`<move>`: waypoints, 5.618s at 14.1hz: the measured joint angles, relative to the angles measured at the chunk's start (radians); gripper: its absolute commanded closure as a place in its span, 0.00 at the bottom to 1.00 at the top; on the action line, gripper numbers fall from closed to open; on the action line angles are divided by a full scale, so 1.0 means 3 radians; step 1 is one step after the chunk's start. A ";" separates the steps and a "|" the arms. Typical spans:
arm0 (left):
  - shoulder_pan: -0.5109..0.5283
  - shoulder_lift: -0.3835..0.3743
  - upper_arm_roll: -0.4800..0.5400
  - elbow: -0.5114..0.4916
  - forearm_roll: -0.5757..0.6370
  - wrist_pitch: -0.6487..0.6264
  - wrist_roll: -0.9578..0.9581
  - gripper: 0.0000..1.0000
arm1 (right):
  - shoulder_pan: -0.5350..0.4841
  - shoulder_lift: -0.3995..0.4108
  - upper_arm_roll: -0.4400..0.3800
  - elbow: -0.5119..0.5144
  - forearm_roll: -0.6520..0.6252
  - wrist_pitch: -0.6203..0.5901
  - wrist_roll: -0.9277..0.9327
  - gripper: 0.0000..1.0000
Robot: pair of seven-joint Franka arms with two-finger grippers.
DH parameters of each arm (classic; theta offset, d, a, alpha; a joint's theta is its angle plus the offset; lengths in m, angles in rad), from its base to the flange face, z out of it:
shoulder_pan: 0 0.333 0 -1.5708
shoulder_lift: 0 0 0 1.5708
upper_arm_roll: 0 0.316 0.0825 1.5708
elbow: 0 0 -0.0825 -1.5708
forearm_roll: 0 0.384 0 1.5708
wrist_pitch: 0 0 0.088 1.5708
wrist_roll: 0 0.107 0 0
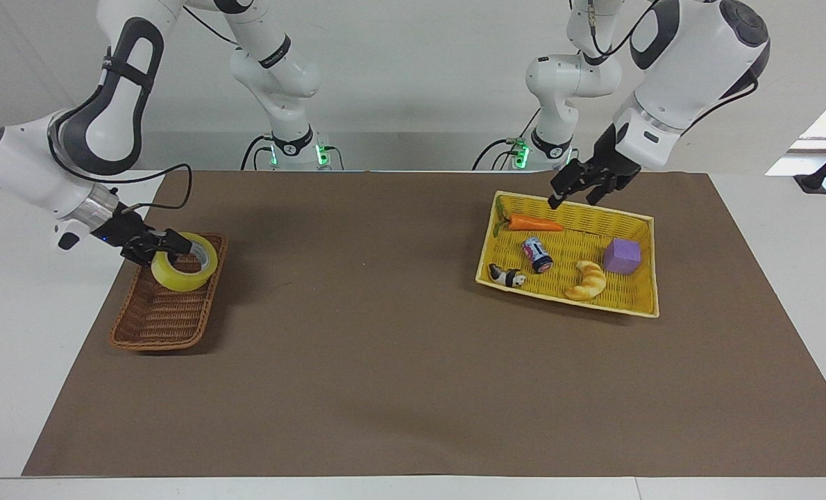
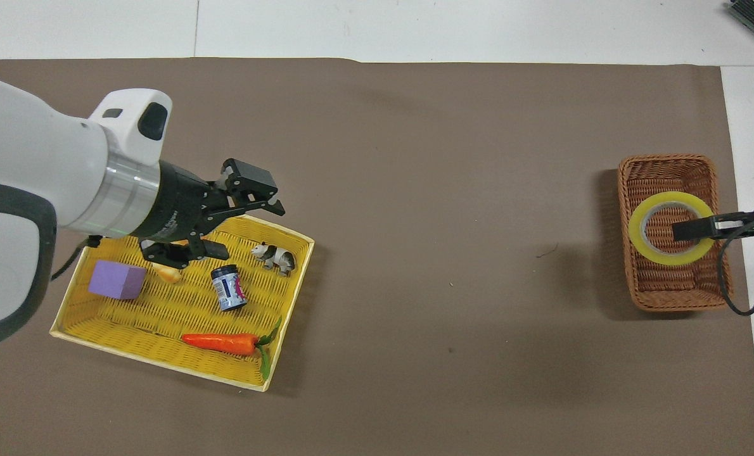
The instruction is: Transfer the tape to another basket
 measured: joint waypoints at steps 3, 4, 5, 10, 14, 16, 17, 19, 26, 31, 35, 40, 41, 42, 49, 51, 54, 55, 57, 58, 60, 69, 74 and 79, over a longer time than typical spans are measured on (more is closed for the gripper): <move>0.0344 0.0004 0.0006 -0.0001 0.0128 0.0000 0.0758 0.00 | -0.0074 0.0214 -0.0002 0.0048 0.0148 0.0091 -0.0271 1.00; 0.0451 0.0005 0.0008 -0.0001 0.0199 0.0002 0.0970 0.00 | -0.0097 0.0273 -0.0001 0.0054 0.0153 0.0111 -0.0336 1.00; 0.0525 0.0006 0.0011 -0.0001 0.0303 0.0004 0.1129 0.00 | -0.0110 0.0311 -0.0002 0.0057 0.0153 0.0136 -0.0380 1.00; 0.0569 -0.0042 -0.0013 0.0015 0.0765 0.0006 0.1240 0.00 | -0.0134 0.0384 -0.0004 0.0058 0.0152 0.0207 -0.0640 1.00; 0.0597 -0.0302 -0.0009 -0.0056 0.0789 -0.0151 0.1221 0.00 | -0.0165 0.0470 -0.0006 0.0057 0.0135 0.0265 -0.0771 0.14; 0.0600 -0.0366 -0.0009 -0.0106 0.0789 -0.0223 0.1210 0.00 | -0.0165 0.0472 -0.0005 0.0058 0.0129 0.0268 -0.0772 0.00; 0.0600 -0.0373 -0.0008 -0.0114 0.0789 -0.0275 0.1206 0.00 | -0.0165 0.0472 -0.0005 0.0059 0.0129 0.0268 -0.0772 0.00; 0.0600 -0.0373 -0.0008 -0.0118 0.0789 -0.0355 0.1205 0.00 | -0.0166 0.0472 -0.0005 0.0073 0.0129 0.0277 -0.0772 0.00; 0.0600 -0.0426 -0.0012 -0.0009 0.0789 -0.0646 0.1204 0.00 | 0.0017 0.0260 0.0019 0.0407 -0.0107 0.0287 -0.0282 0.00; 0.0599 -0.0440 -0.0037 -0.0010 0.0789 -0.0669 0.1204 0.00 | 0.0458 -0.0060 0.0030 0.0482 -0.0802 0.0286 0.0760 0.00; 0.0600 -0.0440 -0.0032 -0.0009 0.0789 -0.0681 0.1204 0.00 | 0.0873 -0.0294 0.0041 0.0497 -0.1297 0.0099 0.1661 0.00; 0.0602 -0.0440 0.0001 -0.0009 0.0789 -0.0681 0.1204 0.00 | 0.1230 -0.0572 0.0053 0.0490 -0.1466 -0.0343 0.2395 0.00; 0.0602 -0.0440 0.0001 -0.0009 0.0789 -0.0681 0.1204 0.00 | 0.1242 -0.0634 0.0056 0.0492 -0.1466 -0.0408 0.2446 0.00; 0.0602 -0.0440 0.0001 -0.0009 0.0789 -0.0681 0.1204 0.00 | 0.1235 -0.0715 0.0049 0.0499 -0.1466 -0.0495 0.2454 0.00; 0.0602 -0.0440 0.0003 -0.0009 0.0789 -0.0681 0.1204 0.00 | 0.1163 -0.1287 0.0009 0.0541 -0.1465 -0.1043 0.2454 0.00; 0.0602 -0.0440 0.0003 -0.0009 0.0789 -0.0681 0.1204 0.00 | 0.1161 -0.1278 -0.0010 0.0534 -0.1453 -0.1043 0.2454 0.00; 0.0602 -0.0440 0.0003 -0.0009 0.0789 -0.0681 0.1204 0.00 | 0.1137 -0.1223 -0.0052 0.0619 -0.1408 -0.1134 0.2451 0.00; 0.0602 -0.0440 0.0003 -0.0009 0.0789 -0.0681 0.1204 0.00 | 0.1135 -0.1184 -0.0048 0.0698 -0.1408 -0.1172 0.2450 0.00; 0.0602 -0.0440 0.0003 -0.0009 0.0789 -0.0681 0.1204 0.00 | 0.1146 -0.1118 -0.0032 0.0807 -0.1407 -0.1182 0.2450 0.00; 0.0602 -0.0440 0.0003 -0.0009 0.0789 -0.0681 0.1204 0.00 | 0.1153 -0.1104 -0.0028 0.0821 -0.1406 -0.1184 0.2450 0.00; 0.0602 -0.0440 0.0003 -0.0009 0.0789 -0.0681 0.1204 0.00 | 0.1156 -0.1097 -0.0028 0.0821 -0.1404 -0.1218 0.2450 0.00; 0.0602 -0.0440 0.0003 -0.0009 0.0789 -0.0681 0.1204 0.00 | 0.1164 -0.1091 0.0006 0.0823 -0.1484 -0.1293 0.2167 0.00; 0.0602 -0.0440 0.0003 -0.0009 0.0789 -0.0681 0.1204 0.00 | 0.1165 -0.1092 0.0009 0.0830 -0.1483 -0.1338 0.2154 0.00; 0.0602 -0.0440 0.0003 -0.0009 0.0789 -0.0681 0.1204 0.00 | 0.1165 -0.1092 0.0009 0.0830 -0.1483 -0.1338 0.2154 0.00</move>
